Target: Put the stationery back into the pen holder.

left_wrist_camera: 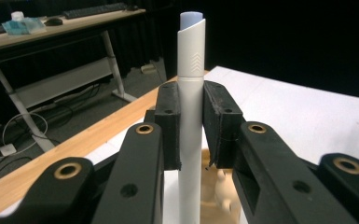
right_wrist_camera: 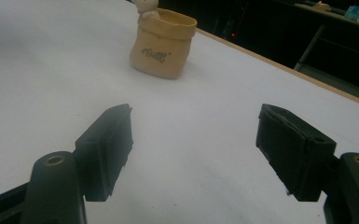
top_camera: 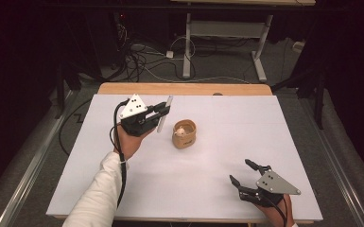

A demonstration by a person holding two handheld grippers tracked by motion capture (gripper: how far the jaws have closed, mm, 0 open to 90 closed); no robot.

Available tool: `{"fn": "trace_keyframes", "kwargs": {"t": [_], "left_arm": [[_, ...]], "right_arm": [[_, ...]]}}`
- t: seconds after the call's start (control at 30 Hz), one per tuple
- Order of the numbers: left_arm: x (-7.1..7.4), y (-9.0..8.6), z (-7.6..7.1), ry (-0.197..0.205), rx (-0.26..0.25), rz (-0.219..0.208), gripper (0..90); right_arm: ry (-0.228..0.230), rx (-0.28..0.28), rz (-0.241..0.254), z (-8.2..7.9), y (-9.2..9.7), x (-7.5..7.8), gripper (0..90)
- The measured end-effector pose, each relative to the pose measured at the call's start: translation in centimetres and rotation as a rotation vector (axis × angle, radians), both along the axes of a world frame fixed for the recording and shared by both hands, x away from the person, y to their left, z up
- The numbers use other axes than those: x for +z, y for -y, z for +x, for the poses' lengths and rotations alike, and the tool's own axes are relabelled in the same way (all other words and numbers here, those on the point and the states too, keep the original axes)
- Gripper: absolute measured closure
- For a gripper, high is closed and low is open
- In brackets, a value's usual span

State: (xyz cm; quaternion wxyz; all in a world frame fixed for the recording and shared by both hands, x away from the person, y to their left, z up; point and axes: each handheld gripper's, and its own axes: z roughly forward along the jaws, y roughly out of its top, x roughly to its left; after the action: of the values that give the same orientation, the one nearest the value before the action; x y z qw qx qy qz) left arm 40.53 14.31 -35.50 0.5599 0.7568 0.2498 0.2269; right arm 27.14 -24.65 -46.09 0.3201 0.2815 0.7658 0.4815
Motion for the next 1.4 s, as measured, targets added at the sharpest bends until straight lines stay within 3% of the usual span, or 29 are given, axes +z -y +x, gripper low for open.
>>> {"fn": "trace_keyframes", "kwargs": {"t": [0.33,0.87,1.4], "left_arm": [[0.4,2.4,1.3,0.018,-0.058,-0.071,74.9],[-1.4,6.4,3.4,-0.003,-0.087,-0.128,74.9],[-3.1,7.1,4.2,-0.041,-0.102,-0.122,74.8]], "right_arm": [[0.001,-0.007,0.005,0.0,0.1,0.0,26.7],[-0.001,-0.01,0.003,0.1,0.3,-0.1,26.6],[-0.011,0.003,-0.002,0.2,0.2,-0.3,26.6]]}}
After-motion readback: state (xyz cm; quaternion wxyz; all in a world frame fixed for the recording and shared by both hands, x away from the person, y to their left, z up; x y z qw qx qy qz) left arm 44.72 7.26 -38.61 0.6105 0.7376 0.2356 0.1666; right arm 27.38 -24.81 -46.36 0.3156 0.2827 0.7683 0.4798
